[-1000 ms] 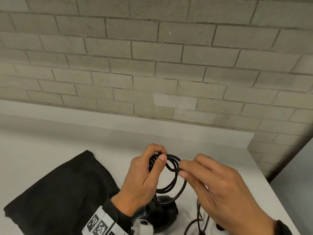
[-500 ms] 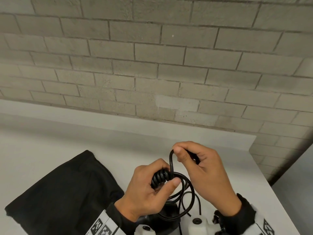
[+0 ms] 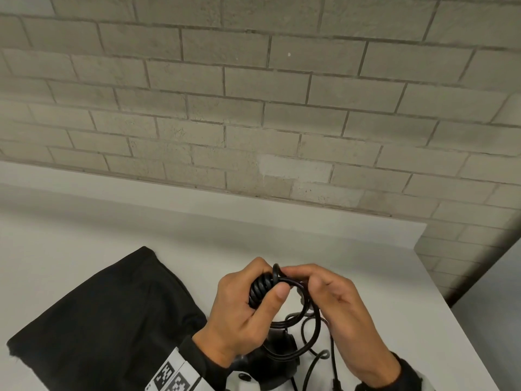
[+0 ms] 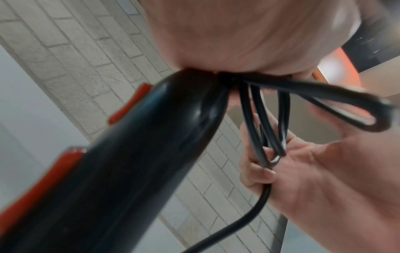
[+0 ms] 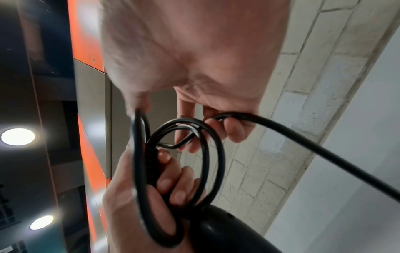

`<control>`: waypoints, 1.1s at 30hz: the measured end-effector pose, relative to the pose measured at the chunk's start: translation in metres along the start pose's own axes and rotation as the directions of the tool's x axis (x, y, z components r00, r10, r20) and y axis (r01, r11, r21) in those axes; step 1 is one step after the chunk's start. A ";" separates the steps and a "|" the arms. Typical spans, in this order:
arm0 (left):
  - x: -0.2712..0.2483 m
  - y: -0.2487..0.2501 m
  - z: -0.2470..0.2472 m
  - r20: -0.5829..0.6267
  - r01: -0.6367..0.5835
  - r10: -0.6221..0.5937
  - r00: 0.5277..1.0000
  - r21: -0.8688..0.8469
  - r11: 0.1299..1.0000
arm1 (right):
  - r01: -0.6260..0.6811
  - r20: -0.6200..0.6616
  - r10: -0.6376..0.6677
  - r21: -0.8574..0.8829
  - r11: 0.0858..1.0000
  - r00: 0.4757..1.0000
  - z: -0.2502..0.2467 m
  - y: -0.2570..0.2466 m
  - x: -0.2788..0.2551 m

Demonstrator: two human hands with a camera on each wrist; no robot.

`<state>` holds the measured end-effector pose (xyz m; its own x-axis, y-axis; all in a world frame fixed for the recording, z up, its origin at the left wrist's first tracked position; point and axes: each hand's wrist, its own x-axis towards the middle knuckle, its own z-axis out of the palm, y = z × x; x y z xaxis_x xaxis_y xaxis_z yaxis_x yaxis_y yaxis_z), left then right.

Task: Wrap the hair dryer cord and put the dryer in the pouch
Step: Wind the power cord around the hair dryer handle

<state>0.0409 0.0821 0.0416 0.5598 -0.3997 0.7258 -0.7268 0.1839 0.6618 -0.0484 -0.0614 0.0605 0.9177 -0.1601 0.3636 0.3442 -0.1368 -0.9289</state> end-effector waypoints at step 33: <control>0.006 -0.006 0.005 -0.217 0.126 -0.099 0.971 0.113 0.986 | -0.333 -0.314 0.227 -0.340 0.880 0.922 0.033 -0.011 -0.009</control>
<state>0.0466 0.0745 0.0410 0.7021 -0.2115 0.6799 -0.6907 0.0296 0.7225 -0.0545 -0.0262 0.0653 0.8618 -0.4857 0.1462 -0.0701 -0.3995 -0.9140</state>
